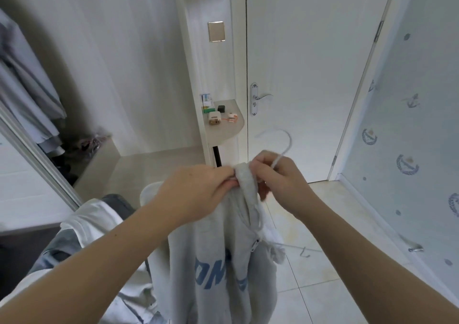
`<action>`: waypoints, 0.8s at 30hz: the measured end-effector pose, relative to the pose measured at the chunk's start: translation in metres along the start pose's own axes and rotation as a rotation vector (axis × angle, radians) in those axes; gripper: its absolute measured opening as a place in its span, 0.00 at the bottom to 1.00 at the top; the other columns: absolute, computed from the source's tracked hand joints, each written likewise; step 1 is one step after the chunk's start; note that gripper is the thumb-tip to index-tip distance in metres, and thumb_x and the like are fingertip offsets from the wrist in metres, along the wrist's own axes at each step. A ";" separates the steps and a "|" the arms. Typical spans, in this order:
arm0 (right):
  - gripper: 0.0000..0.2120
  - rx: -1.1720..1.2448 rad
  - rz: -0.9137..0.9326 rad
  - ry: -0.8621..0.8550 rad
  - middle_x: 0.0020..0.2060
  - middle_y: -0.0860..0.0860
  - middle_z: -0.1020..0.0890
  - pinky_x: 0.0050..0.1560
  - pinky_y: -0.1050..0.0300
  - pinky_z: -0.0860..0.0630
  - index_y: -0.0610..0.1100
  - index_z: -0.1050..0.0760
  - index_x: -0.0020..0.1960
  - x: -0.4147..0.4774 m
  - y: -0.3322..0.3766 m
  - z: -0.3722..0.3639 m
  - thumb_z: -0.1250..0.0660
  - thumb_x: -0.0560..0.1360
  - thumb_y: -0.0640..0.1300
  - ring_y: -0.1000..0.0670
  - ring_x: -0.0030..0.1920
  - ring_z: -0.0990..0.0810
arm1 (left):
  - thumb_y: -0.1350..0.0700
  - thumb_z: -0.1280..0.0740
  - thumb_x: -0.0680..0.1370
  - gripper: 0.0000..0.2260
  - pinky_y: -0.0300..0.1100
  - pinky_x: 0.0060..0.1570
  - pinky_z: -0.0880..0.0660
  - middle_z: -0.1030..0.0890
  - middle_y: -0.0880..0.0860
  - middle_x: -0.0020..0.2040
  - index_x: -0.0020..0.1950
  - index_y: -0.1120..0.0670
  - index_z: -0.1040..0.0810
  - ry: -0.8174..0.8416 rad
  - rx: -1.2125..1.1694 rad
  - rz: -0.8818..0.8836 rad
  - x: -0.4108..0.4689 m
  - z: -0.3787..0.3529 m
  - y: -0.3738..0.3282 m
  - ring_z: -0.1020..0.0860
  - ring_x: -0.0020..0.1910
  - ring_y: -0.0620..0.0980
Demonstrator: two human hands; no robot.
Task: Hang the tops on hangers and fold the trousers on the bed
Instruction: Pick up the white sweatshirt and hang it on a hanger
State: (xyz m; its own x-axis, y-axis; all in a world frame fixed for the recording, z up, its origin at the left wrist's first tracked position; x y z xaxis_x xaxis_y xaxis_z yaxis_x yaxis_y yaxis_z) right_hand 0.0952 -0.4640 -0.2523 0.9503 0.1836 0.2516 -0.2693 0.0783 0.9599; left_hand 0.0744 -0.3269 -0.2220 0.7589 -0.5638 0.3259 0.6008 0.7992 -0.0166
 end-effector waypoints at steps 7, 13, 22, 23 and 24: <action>0.10 -0.427 0.216 -0.204 0.52 0.60 0.20 0.55 0.58 0.24 0.53 0.24 0.58 -0.059 -0.039 0.014 0.35 0.77 0.45 0.54 0.56 0.21 | 0.49 0.39 0.84 0.11 0.40 0.36 0.28 0.24 0.46 0.32 0.48 0.49 0.20 -0.290 -0.488 0.329 -0.043 -0.022 0.045 0.24 0.33 0.46; 0.12 -0.528 0.076 0.222 0.38 0.47 0.24 0.50 0.50 0.28 0.39 0.28 0.42 -0.058 -0.082 -0.060 0.31 0.77 0.47 0.48 0.44 0.27 | 0.50 0.38 0.83 0.10 0.41 0.37 0.29 0.21 0.48 0.35 0.49 0.52 0.19 -0.352 -0.563 0.468 -0.066 -0.039 0.048 0.24 0.35 0.46; 0.18 -0.458 -0.368 0.594 0.42 0.45 0.17 0.50 0.46 0.22 0.41 0.19 0.46 -0.093 -0.175 -0.093 0.25 0.71 0.56 0.48 0.44 0.19 | 0.50 0.36 0.83 0.09 0.39 0.34 0.30 0.24 0.49 0.32 0.46 0.50 0.20 -0.358 -0.594 0.567 -0.104 -0.067 0.062 0.26 0.32 0.47; 0.20 -0.490 -0.441 0.645 0.48 0.46 0.15 0.56 0.45 0.21 0.44 0.17 0.50 -0.098 -0.189 -0.090 0.24 0.69 0.59 0.47 0.50 0.18 | 0.50 0.36 0.83 0.09 0.38 0.34 0.31 0.24 0.48 0.32 0.47 0.50 0.20 -0.340 -0.599 0.560 -0.107 -0.070 0.063 0.26 0.32 0.47; 0.23 -0.519 -0.497 0.679 0.51 0.49 0.15 0.59 0.46 0.22 0.47 0.17 0.54 -0.102 -0.200 -0.086 0.23 0.67 0.61 0.48 0.53 0.19 | 0.50 0.36 0.83 0.08 0.37 0.34 0.31 0.24 0.48 0.32 0.48 0.50 0.20 -0.317 -0.603 0.549 -0.110 -0.072 0.063 0.26 0.32 0.47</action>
State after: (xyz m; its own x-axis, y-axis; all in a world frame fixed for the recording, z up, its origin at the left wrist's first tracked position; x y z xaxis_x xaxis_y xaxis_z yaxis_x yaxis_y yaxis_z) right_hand 0.0389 -0.4141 -0.4805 0.7259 0.5237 -0.4459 -0.0529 0.6889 0.7229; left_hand 0.0467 -0.2298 -0.3273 0.9283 0.0241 0.3709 0.2695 0.6437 -0.7163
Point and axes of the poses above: each hand's wrist, its own x-axis towards the middle knuckle, its own z-axis out of the back of the hand, y = z × x, the point moved 9 cm from there along x, towards the middle knuckle
